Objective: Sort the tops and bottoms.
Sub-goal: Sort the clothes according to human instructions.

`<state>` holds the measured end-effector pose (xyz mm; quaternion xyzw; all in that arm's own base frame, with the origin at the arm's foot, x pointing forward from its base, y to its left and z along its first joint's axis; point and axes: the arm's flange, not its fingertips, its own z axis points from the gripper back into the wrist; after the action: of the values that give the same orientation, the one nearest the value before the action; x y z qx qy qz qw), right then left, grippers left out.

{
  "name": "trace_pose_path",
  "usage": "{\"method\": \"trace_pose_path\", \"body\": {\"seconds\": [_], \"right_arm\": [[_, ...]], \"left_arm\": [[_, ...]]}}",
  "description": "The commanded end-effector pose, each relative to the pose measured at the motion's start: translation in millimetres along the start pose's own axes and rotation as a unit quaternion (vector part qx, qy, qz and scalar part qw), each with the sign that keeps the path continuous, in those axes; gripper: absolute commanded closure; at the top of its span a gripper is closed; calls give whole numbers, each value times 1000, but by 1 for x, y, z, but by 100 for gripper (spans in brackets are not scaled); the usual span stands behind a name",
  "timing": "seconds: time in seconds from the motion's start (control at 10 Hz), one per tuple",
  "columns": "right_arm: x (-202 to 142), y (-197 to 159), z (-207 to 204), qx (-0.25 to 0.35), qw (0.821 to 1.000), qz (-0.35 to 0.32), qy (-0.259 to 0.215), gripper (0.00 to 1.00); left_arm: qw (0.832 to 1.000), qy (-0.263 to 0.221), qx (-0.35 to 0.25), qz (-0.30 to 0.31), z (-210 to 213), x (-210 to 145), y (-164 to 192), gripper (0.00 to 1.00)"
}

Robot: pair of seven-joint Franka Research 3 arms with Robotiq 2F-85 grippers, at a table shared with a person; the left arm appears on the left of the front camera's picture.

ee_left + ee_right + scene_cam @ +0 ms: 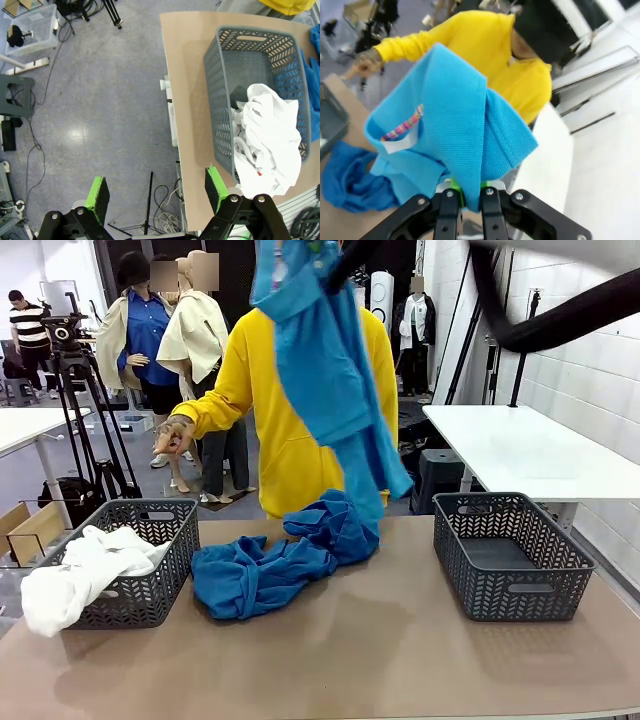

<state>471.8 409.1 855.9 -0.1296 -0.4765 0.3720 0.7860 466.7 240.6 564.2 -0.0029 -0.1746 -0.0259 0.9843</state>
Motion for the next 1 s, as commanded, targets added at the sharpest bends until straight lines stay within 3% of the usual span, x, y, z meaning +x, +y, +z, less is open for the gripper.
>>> {"method": "trace_pose_path", "body": {"seconds": [0.0,0.3,0.5,0.6,0.7,0.9], "right_arm": [[187,24,-31,27,999,21,-28,100],[275,127,-24,83,991,53,-87,100],[297,154,-18,75,990,31,-112,100],[292,154,-18,79,991,44,-94,100],[59,179,9,90,989,51,-108,100],[59,179,9,90,989,51,-108,100]], "left_arm": [[1000,4,8,-6,1,-2,2,0],[1000,4,8,-6,1,-2,2,0],[1000,4,8,-6,1,-2,2,0],[1000,4,8,-6,1,-2,2,0],[1000,4,8,-6,1,-2,2,0],[1000,4,8,-6,1,-2,2,0]]}}
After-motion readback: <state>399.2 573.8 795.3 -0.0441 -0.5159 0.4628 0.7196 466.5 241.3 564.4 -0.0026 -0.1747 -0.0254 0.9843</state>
